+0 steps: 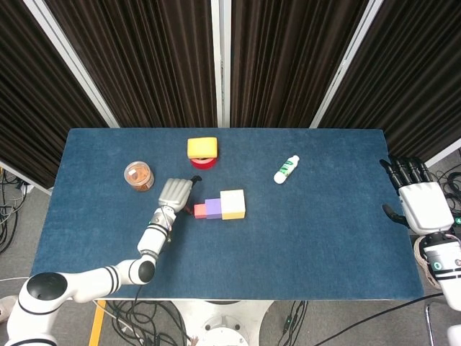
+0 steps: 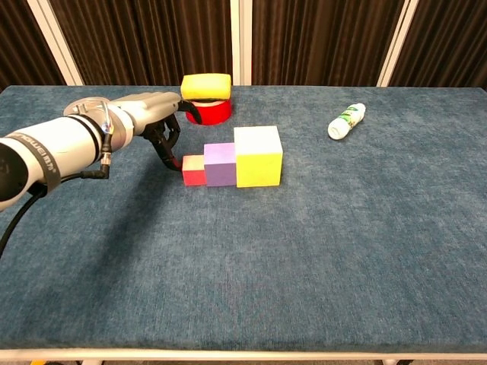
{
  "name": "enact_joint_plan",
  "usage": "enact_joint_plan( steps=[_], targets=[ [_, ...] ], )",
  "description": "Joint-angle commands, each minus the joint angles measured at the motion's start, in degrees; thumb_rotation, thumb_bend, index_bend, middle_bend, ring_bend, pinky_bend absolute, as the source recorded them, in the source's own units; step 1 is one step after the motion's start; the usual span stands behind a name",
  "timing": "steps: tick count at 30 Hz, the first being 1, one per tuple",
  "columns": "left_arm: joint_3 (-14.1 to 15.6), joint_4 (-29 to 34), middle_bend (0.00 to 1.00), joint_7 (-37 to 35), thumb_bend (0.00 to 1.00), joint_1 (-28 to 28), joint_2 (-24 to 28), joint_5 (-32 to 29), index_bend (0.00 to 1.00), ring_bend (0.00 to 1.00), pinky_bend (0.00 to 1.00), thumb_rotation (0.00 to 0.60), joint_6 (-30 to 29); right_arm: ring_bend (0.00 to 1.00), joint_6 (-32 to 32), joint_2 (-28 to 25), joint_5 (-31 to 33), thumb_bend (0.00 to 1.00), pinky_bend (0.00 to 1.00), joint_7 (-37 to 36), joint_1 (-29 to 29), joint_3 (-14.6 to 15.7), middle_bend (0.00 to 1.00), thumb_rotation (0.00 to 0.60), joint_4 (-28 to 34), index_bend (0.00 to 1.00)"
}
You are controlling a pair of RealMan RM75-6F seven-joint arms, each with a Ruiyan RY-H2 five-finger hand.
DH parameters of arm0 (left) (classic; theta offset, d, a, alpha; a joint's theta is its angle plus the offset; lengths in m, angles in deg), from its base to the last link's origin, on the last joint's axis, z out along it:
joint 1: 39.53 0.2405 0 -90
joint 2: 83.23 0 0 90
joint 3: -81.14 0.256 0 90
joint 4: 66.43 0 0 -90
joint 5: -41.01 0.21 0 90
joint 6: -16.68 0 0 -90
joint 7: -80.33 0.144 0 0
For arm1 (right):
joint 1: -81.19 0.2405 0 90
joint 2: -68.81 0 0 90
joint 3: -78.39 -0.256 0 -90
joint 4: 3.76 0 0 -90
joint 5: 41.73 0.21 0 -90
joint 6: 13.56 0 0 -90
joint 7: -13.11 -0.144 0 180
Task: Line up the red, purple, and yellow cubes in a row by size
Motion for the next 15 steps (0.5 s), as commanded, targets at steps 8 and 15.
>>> enact_joint_plan(
  steps=[8, 15],
  targets=[
    [0.0, 1.5, 0.80, 2.3, 0.11, 0.4, 1.0, -2.7, 0.20, 0.90, 0.95, 0.600, -0.4, 0.00, 0.1, -0.1, 0.0, 0.17, 0.00, -0.2, -0.2, 0.0, 0.03, 0.600, -0.1, 0.00],
    [0.2, 13.3, 0.74, 1.1, 0.09, 5.8, 10.5, -1.4, 0.16, 0.83, 0.93, 0.600, -7.3, 0.00, 0.3, 0.0, -0.1, 0.17, 0.00, -1.7, -1.0, 0.7, 0.03, 0.600, -0.5, 0.00]
  ],
)
